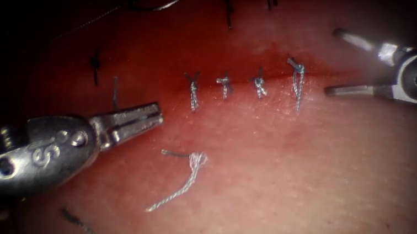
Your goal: Wound Closure
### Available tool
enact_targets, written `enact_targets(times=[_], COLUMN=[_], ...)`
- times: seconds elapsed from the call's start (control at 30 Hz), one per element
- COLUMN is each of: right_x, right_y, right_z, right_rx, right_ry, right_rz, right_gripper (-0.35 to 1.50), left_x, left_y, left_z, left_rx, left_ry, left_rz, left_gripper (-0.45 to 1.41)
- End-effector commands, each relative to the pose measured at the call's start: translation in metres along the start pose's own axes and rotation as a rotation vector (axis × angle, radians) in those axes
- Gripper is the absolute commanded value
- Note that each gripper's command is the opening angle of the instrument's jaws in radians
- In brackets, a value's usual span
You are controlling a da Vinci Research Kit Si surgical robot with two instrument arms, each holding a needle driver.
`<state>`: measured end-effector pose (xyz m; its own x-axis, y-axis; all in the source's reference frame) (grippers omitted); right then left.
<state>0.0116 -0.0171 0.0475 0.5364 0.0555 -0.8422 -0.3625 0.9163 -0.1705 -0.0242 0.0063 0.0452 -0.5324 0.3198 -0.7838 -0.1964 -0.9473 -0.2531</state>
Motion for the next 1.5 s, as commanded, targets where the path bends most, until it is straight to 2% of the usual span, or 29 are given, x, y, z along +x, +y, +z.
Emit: enact_targets(times=[0.03,0.07,0.17,0.23,0.3,0.4,0.53,0.7,0.83,0.97,1.1,1.13,1.2,1.37,1.5], right_x=[0.0002,0.0003,0.0003,0.0003,0.0003,0.0003,0.0003,0.0004,0.0003,0.0003,0.0003,0.0004,0.0004,0.0003,0.0003], right_y=[-0.0003,-0.0003,-0.0004,-0.0005,-0.0006,-0.0008,-0.0009,-0.0010,-0.0011,-0.0012,-0.0013,-0.0013,-0.0014,-0.0016,-0.0016], right_z=[0.0011,0.0011,0.0011,0.0012,0.0013,0.0014,0.0015,0.0014,0.0014,0.0015,0.0016,0.0016,0.0017,0.0019,0.0018], right_rx=[0.000,0.000,0.000,0.000,0.000,-0.002,0.001,0.003,0.009,0.008,0.009,0.010,0.010,0.014,0.014], right_ry=[0.003,0.003,0.002,0.002,0.000,-0.001,-0.005,-0.007,-0.013,-0.014,-0.016,-0.018,-0.018,-0.025,-0.025], right_rz=[0.001,0.007,0.013,0.018,0.017,0.022,0.021,0.020,0.018,0.018,0.017,0.017,0.016,0.014,0.014], right_gripper=[1.21,1.21,1.23,1.23,1.23,1.23,1.24,1.24,1.24,1.24,1.26,1.26,1.26,1.26,1.26], left_x=[-0.0004,-0.0010,-0.0030,-0.0046,-0.0062,-0.0084,-0.0103,-0.0127,-0.0144,-0.0154,-0.0154,-0.0145,-0.0140,-0.0096,-0.0068], left_y=[-0.0006,-0.0009,-0.0015,-0.0019,-0.0022,-0.0024,-0.0028,-0.0034,-0.0040,-0.0043,-0.0049,-0.0057,-0.0061,-0.0085,-0.0097], left_z=[0.0012,0.0016,0.0031,0.0039,0.0045,0.0052,0.0054,0.0039,0.0012,-0.0016,-0.0037,-0.0042,-0.0042,-0.0028,-0.0006], left_rx=[-0.020,-0.034,-0.082,-0.115,-0.145,-0.185,-0.189,-0.188,-0.207,-0.202,-0.172,-0.156,-0.137,-0.019,0.075], left_ry=[0.009,0.012,0.013,-0.004,-0.044,-0.108,-0.158,-0.236,-0.287,-0.327,-0.358,-0.374,-0.365,-0.219,-0.151], left_rz=[-0.011,-0.028,-0.067,-0.099,-0.154,-0.200,-0.197,-0.157,-0.127,-0.109,-0.106,-0.126,-0.147,-0.104,-0.043], left_gripper=[0.07,0.10,0.42,0.47,0.71,0.88,0.98,0.98,0.98,1.08,1.10,1.01,1.00,0.79,0.79])
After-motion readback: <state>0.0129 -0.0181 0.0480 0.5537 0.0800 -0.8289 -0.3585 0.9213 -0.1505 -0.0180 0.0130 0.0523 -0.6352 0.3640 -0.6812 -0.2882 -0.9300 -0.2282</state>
